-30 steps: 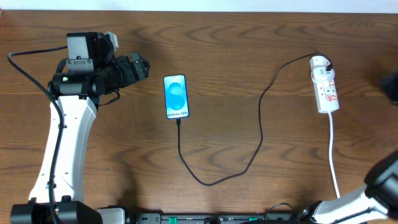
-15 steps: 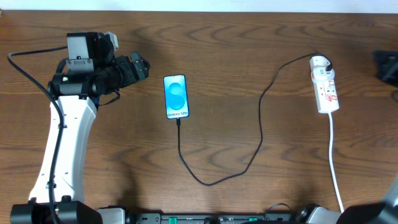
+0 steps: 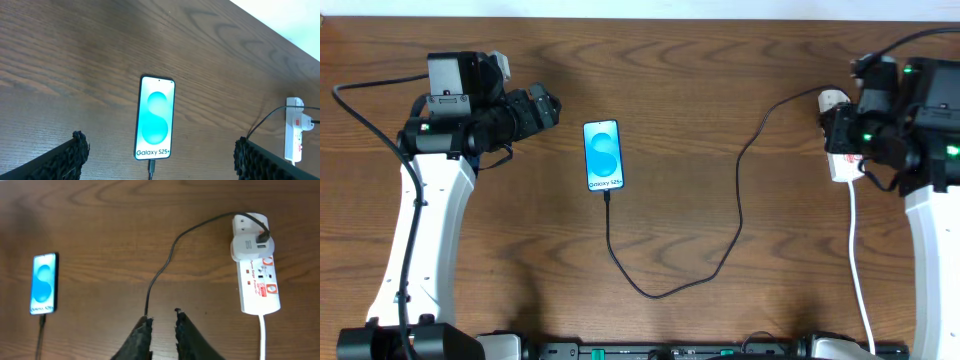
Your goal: Plug charger to phone and switch on socket
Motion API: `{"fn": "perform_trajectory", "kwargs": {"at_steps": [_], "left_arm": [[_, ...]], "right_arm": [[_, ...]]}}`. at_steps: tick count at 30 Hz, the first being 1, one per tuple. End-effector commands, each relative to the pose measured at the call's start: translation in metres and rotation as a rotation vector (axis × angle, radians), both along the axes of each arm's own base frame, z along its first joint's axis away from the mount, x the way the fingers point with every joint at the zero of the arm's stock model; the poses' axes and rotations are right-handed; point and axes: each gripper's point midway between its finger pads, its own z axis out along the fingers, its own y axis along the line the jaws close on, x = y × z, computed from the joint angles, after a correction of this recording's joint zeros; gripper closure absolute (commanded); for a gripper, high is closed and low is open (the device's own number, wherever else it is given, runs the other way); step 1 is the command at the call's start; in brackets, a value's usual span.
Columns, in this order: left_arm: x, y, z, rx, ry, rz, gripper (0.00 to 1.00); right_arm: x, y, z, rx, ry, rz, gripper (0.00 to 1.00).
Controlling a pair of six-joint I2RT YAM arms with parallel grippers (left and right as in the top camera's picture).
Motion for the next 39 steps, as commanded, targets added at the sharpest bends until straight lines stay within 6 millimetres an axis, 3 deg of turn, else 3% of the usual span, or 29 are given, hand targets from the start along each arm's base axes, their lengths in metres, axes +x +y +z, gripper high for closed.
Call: {"fn": "perform_trajectory", "kwargs": {"at_steps": [1,3,4,5,6,17,26,29,32,39], "left_arm": [[0.001,0.000,0.001,0.004,-0.004,-0.007,0.06],[0.001,0.000,0.001,0.004,-0.004,-0.008,0.06],[0.001,0.000,0.001,0.005,-0.004,-0.008,0.06],[0.001,0.000,0.001,0.004,-0.004,-0.007,0.06],[0.001,0.000,0.001,0.004,-0.004,-0.007,0.06],[0.001,0.000,0.001,0.004,-0.004,-0.008,0.06],[0.001,0.000,0.001,0.004,-0.004,-0.007,0.06],[0.001,0.000,0.001,0.005,-0.004,-0.008,0.06],[0.001,0.000,0.001,0.004,-0.004,-0.008,0.06],[0.001,0.000,0.001,0.005,-0.004,-0.008,0.06]], "right_arm": [[-0.001,-0.002,0.001,-0.052,0.001,-0.004,0.73],[-0.005,0.001,-0.002,-0.037,0.018,0.002,0.53],[-0.007,0.001,-0.003,-0.034,0.030,0.004,0.39],[-0.010,0.002,-0.006,-0.033,0.046,0.004,0.11],[-0.014,0.002,-0.008,-0.031,0.064,0.004,0.01],[-0.034,0.003,-0.021,-0.028,0.161,0.003,0.01],[-0.031,0.000,-0.020,-0.043,0.151,-0.003,0.01],[-0.013,-0.004,-0.017,-0.091,0.038,-0.018,0.01],[-0.009,0.001,-0.019,-0.120,-0.069,-0.012,0.01],[-0.034,0.009,-0.035,-0.130,-0.342,-0.004,0.01]]}}
